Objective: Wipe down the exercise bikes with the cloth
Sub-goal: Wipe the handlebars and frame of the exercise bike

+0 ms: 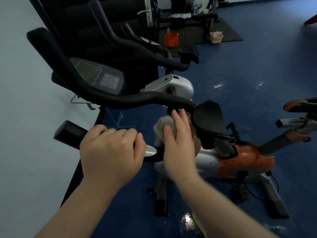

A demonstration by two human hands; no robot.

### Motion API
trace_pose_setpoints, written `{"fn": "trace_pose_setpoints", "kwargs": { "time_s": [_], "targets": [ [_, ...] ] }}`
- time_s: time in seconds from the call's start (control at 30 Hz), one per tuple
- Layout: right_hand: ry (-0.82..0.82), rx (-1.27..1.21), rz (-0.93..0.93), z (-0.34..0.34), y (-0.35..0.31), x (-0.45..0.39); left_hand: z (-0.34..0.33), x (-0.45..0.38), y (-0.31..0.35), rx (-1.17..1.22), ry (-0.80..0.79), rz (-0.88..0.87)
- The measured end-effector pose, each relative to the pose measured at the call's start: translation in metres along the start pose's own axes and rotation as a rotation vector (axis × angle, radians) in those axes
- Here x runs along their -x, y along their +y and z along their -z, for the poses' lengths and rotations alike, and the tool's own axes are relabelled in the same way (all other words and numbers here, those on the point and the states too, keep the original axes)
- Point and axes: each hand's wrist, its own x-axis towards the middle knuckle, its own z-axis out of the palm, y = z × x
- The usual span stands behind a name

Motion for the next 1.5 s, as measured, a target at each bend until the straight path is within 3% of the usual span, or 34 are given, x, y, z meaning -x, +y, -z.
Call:
{"fn": "trace_pose_setpoints", "kwargs": {
  "time_s": [0.13, 0.2, 0.3, 0.4, 0.53, 0.7, 0.83, 1.13, 1.3, 1.5],
  "targets": [
    [-0.010, -0.011, -0.038, 0.005, -0.010, -0.002, 0.002, 0.001, 0.001, 0.008, -0.012, 0.010],
    [-0.027, -0.017, 0.064, 0.003, -0.006, 0.032, 0.002, 0.001, 0.001, 0.003, -0.016, 0.009],
    [-0.061, 0.213, 0.265, 0.009, 0.007, 0.054, 0.001, 0.000, 0.000, 0.002, -0.038, -0.003],
    [-0.139, 0.176, 0.178, 0.012, 0.006, 0.033, 0.002, 0.000, 0.000, -0.001, -0.050, -0.004],
    [-0.090, 0.109, 0.005, 0.012, -0.003, -0.007, 0.003, -0.001, 0.000, 0.003, -0.060, 0.024],
    [-0.078, 0.112, 0.082, 0.002, 0.005, 0.044, 0.003, 0.000, 0.000, 0.017, -0.092, 0.003],
    [-0.109, -0.030, -0.077, 0.003, -0.003, 0.013, 0.002, -0.001, -0.001, 0.010, -0.093, 0.004],
    [-0.154, 0.091, -0.064, 0.001, 0.001, 0.043, 0.002, -0.002, -0.001, 0.005, -0.106, 0.008],
    [-0.135, -0.129, -0.262, 0.015, -0.007, -0.020, 0.010, -0.007, 0.002, 0.015, -0.099, 0.042],
    [-0.081, -0.290, -0.344, 0.010, -0.002, -0.002, 0.012, -0.008, 0.003, 0.008, -0.077, 0.046]
  ]
}}
